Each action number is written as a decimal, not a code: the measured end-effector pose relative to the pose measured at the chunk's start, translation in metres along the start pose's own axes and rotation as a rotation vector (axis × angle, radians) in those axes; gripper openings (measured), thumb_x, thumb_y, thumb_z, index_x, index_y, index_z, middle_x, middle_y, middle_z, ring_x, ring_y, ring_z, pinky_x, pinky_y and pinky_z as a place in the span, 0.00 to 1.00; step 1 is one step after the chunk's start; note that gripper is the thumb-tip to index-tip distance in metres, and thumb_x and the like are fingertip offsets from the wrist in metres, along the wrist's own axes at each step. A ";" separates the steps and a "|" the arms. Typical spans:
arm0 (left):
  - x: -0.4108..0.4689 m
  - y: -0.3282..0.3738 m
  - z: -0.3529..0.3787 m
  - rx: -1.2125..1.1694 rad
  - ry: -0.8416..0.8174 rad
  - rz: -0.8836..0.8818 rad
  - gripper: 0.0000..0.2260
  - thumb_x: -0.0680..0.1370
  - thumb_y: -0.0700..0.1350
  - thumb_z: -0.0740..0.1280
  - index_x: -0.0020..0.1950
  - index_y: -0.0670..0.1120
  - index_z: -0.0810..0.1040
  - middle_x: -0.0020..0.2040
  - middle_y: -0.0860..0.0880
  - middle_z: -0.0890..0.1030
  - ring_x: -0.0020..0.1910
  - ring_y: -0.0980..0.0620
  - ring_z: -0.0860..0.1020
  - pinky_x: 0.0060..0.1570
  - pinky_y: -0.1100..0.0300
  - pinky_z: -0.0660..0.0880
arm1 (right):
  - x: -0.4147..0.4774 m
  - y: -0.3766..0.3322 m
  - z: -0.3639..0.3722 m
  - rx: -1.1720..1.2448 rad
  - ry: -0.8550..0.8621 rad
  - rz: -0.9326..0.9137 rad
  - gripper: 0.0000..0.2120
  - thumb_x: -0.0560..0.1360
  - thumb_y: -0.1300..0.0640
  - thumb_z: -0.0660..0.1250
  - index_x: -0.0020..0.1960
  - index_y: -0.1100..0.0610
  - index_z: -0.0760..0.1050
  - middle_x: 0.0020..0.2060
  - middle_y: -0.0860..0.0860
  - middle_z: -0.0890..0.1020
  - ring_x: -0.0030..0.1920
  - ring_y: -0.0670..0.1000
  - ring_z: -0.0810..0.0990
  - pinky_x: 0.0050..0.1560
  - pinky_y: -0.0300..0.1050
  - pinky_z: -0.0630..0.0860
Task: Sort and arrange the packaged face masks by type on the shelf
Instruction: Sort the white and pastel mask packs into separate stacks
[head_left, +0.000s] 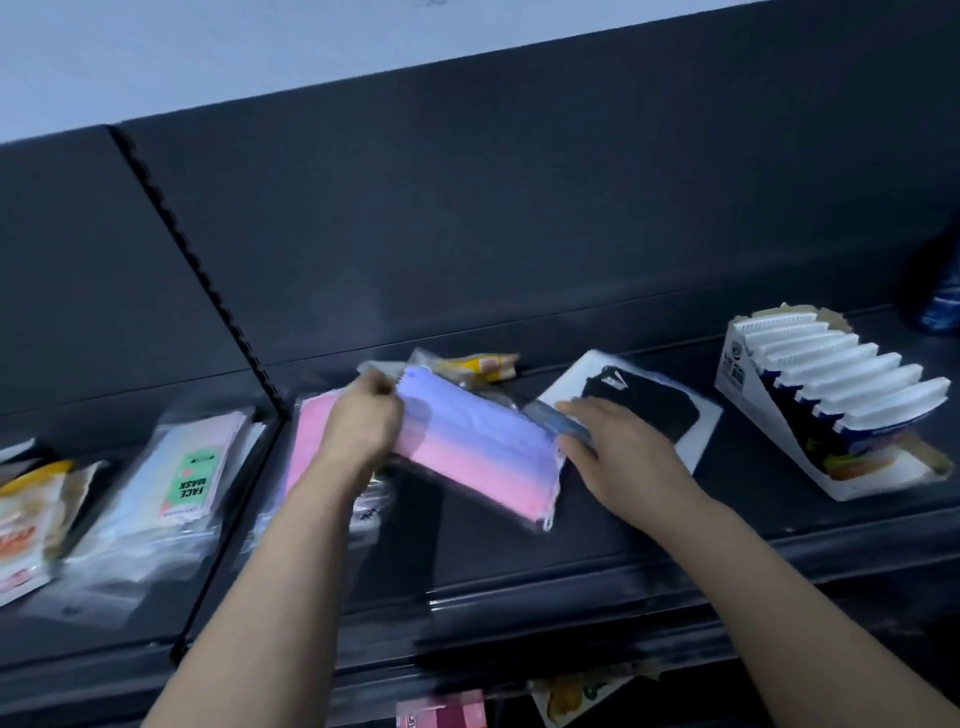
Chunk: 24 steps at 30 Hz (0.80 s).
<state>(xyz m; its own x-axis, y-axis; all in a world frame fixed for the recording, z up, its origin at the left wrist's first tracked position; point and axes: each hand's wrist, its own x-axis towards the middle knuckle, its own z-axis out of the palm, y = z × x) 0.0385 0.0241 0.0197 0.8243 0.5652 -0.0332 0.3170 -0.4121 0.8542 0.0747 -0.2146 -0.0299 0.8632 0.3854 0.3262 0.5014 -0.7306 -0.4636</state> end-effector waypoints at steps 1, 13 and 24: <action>-0.003 0.000 -0.007 -0.065 -0.006 -0.007 0.08 0.72 0.35 0.60 0.38 0.47 0.73 0.30 0.50 0.77 0.31 0.48 0.77 0.34 0.59 0.76 | 0.004 -0.007 0.001 0.098 0.014 0.010 0.20 0.78 0.51 0.61 0.69 0.52 0.67 0.66 0.50 0.72 0.67 0.52 0.69 0.63 0.46 0.67; -0.014 -0.052 -0.055 -0.314 0.078 -0.074 0.37 0.70 0.57 0.74 0.72 0.47 0.62 0.65 0.48 0.74 0.59 0.47 0.77 0.58 0.48 0.76 | 0.041 -0.102 0.060 0.869 -0.059 0.243 0.07 0.76 0.61 0.60 0.48 0.61 0.76 0.36 0.51 0.79 0.35 0.49 0.75 0.33 0.39 0.70; 0.032 -0.091 -0.109 -0.015 0.063 -0.040 0.35 0.69 0.50 0.73 0.74 0.49 0.64 0.65 0.45 0.77 0.57 0.43 0.79 0.58 0.46 0.77 | 0.052 -0.156 0.113 0.325 -0.298 0.123 0.21 0.77 0.49 0.61 0.70 0.50 0.65 0.67 0.48 0.71 0.64 0.50 0.71 0.61 0.46 0.68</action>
<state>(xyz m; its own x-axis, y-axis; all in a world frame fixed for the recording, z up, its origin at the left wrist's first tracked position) -0.0148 0.1576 -0.0024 0.7799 0.6248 -0.0356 0.3419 -0.3777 0.8605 0.0484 -0.0167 -0.0338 0.8731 0.4871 0.0233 0.3457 -0.5846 -0.7340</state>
